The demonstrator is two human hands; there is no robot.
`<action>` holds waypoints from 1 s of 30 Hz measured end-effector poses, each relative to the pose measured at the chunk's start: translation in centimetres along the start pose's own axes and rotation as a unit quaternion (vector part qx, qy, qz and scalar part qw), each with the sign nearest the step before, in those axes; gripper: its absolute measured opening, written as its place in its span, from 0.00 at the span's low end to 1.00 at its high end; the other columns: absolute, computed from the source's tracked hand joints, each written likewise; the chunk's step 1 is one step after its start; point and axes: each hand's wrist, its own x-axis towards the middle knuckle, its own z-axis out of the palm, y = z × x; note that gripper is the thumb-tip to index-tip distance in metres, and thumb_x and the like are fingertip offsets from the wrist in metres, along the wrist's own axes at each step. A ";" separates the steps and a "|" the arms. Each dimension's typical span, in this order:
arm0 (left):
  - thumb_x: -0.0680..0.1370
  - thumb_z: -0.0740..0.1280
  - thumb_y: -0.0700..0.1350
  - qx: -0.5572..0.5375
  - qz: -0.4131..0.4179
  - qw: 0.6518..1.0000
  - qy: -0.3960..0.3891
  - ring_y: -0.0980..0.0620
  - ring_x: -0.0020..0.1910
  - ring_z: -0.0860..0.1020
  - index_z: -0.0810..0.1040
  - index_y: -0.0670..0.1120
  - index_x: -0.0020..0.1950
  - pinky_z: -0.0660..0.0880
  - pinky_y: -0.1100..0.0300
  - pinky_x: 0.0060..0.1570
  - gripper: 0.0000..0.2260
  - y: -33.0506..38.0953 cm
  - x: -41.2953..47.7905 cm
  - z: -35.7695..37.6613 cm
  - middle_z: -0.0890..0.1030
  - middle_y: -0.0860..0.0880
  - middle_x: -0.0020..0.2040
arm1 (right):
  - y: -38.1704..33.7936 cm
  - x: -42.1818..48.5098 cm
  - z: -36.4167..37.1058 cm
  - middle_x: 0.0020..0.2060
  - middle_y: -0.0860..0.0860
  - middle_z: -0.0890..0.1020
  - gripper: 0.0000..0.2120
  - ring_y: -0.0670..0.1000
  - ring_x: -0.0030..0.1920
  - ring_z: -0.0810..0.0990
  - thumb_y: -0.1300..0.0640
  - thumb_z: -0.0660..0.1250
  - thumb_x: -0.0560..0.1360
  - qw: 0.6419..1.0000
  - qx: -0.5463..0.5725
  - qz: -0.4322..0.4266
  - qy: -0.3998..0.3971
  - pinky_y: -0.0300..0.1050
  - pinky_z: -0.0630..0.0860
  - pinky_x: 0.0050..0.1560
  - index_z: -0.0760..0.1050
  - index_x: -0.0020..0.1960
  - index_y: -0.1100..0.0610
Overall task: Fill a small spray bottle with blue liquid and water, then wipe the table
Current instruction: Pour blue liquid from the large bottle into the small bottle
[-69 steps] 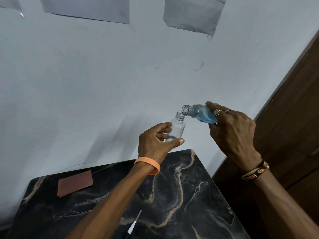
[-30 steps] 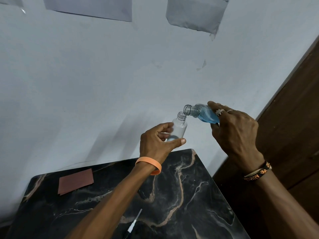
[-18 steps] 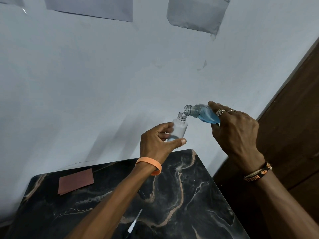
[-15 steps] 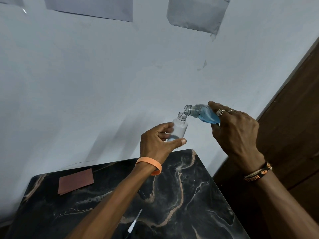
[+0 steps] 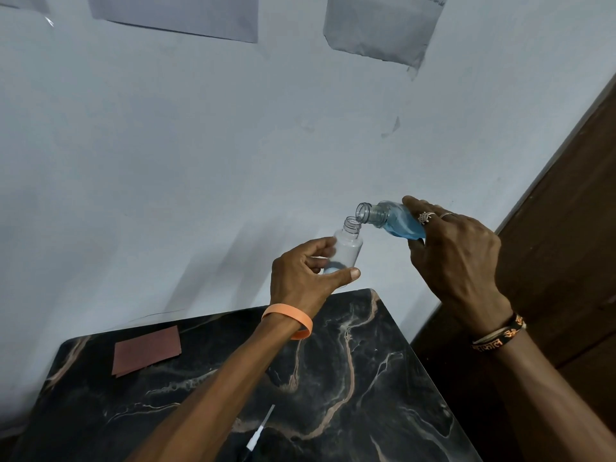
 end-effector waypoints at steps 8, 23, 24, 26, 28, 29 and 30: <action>0.61 0.80 0.57 -0.002 -0.001 1.000 0.002 0.70 0.44 0.79 0.80 0.55 0.61 0.74 0.76 0.40 0.29 0.0 -0.1 0.1 0.82 0.59 0.53 | 0.2 0.0 0.1 0.47 0.56 0.86 0.28 0.60 0.41 0.85 0.66 0.79 0.61 1.000 0.002 -0.005 0.009 0.45 0.78 0.35 0.82 0.60 0.57; 0.61 0.80 0.57 -0.001 0.000 1.000 0.000 0.72 0.43 0.79 0.80 0.54 0.61 0.73 0.77 0.40 0.29 0.0 -0.1 0.2 0.82 0.60 0.53 | 0.4 -0.1 0.2 0.48 0.55 0.86 0.28 0.60 0.42 0.85 0.65 0.80 0.61 1.000 -0.001 -0.004 0.004 0.45 0.78 0.36 0.82 0.61 0.57; 0.61 0.80 0.57 -0.001 0.000 1.000 0.000 0.74 0.43 0.78 0.80 0.54 0.61 0.72 0.77 0.39 0.29 0.0 -0.1 0.2 0.81 0.62 0.51 | 0.4 -0.1 0.2 0.48 0.55 0.86 0.28 0.60 0.42 0.85 0.65 0.80 0.61 1.000 -0.003 -0.003 0.004 0.45 0.78 0.36 0.82 0.61 0.57; 0.61 0.80 0.57 -0.003 -0.001 1.000 0.001 0.75 0.42 0.77 0.80 0.54 0.61 0.72 0.78 0.38 0.29 0.1 -0.2 0.2 0.80 0.64 0.50 | 0.4 -0.2 0.2 0.48 0.55 0.86 0.28 0.60 0.43 0.85 0.65 0.79 0.61 1.000 -0.004 -0.006 0.004 0.45 0.78 0.37 0.82 0.61 0.57; 0.61 0.80 0.56 -0.004 0.000 1.000 0.001 0.76 0.42 0.77 0.80 0.54 0.61 0.72 0.78 0.38 0.29 0.1 -0.2 0.2 0.79 0.64 0.49 | 0.3 -0.1 0.2 0.48 0.55 0.86 0.28 0.60 0.43 0.85 0.65 0.79 0.62 1.000 0.000 -0.005 0.002 0.45 0.79 0.37 0.82 0.61 0.57; 0.62 0.80 0.56 -0.004 0.000 1.000 0.000 0.76 0.42 0.77 0.80 0.54 0.61 0.72 0.78 0.38 0.29 0.2 -0.2 0.2 0.79 0.64 0.49 | 0.3 -0.1 0.2 0.48 0.55 0.86 0.27 0.60 0.42 0.85 0.65 0.79 0.62 1.000 0.000 -0.004 0.003 0.45 0.78 0.36 0.82 0.61 0.57; 0.62 0.80 0.56 -0.005 -0.001 1.000 0.000 0.76 0.42 0.77 0.80 0.54 0.61 0.72 0.78 0.38 0.29 0.2 -0.2 0.2 0.79 0.64 0.49 | 0.3 -0.1 0.1 0.48 0.55 0.87 0.28 0.60 0.42 0.85 0.66 0.79 0.61 1.000 -0.002 -0.004 0.005 0.45 0.78 0.36 0.82 0.61 0.57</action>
